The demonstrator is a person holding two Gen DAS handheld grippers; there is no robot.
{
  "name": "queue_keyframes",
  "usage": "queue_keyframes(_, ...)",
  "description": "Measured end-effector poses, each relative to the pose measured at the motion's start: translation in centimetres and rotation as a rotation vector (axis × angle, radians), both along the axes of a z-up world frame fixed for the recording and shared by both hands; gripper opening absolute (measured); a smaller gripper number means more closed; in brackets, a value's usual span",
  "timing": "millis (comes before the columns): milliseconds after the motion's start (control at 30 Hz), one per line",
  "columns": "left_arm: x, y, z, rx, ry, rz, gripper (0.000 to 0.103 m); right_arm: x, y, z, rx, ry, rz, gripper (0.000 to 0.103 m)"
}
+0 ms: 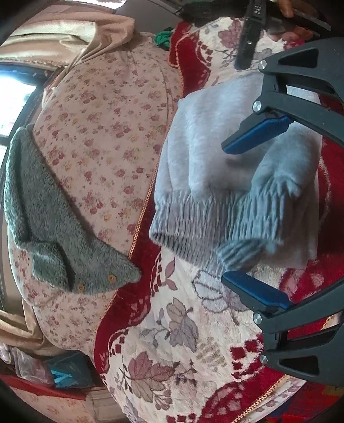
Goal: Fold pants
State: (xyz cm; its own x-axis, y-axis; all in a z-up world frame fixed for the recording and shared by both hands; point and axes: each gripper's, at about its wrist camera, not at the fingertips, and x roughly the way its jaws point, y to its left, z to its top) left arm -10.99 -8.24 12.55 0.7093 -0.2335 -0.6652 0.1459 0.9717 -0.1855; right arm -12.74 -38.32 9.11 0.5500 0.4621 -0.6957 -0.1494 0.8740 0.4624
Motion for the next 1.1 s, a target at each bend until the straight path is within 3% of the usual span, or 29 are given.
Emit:
queue_keyframes(333,2.1,3.0,-2.0,-0.194,0.067,-0.042,0.100,1.3,-0.7,-2.8,0.138,0.029,0.050,0.103)
queue_keyframes(467,2.7,3.3,-3.6,-0.193,0.096,-0.059,0.100,2.9,-0.2,-5.0,0.240,0.075,0.098,0.103)
queue_keyframes(633,3.5,3.9,-5.2,-0.258,0.138,-0.101,0.101,3.7,-0.4,-6.8,0.332,0.122,0.135,0.103)
queue_keyframes(767,4.4,4.0,-6.9,-0.271,0.188,-0.101,0.103,4.0,-0.6,-9.5,0.503,0.226,0.141,0.103)
queue_keyframes(900,4.7,4.1,-7.5,-0.299,0.183,-0.117,0.103,3.9,-0.3,-8.7,0.457,0.162,0.161,0.103)
queue_keyframes(1100,5.4,4.6,-9.7,-0.421,0.213,-0.105,0.103,4.5,0.4,-9.5,0.531,0.165,0.166,0.103)
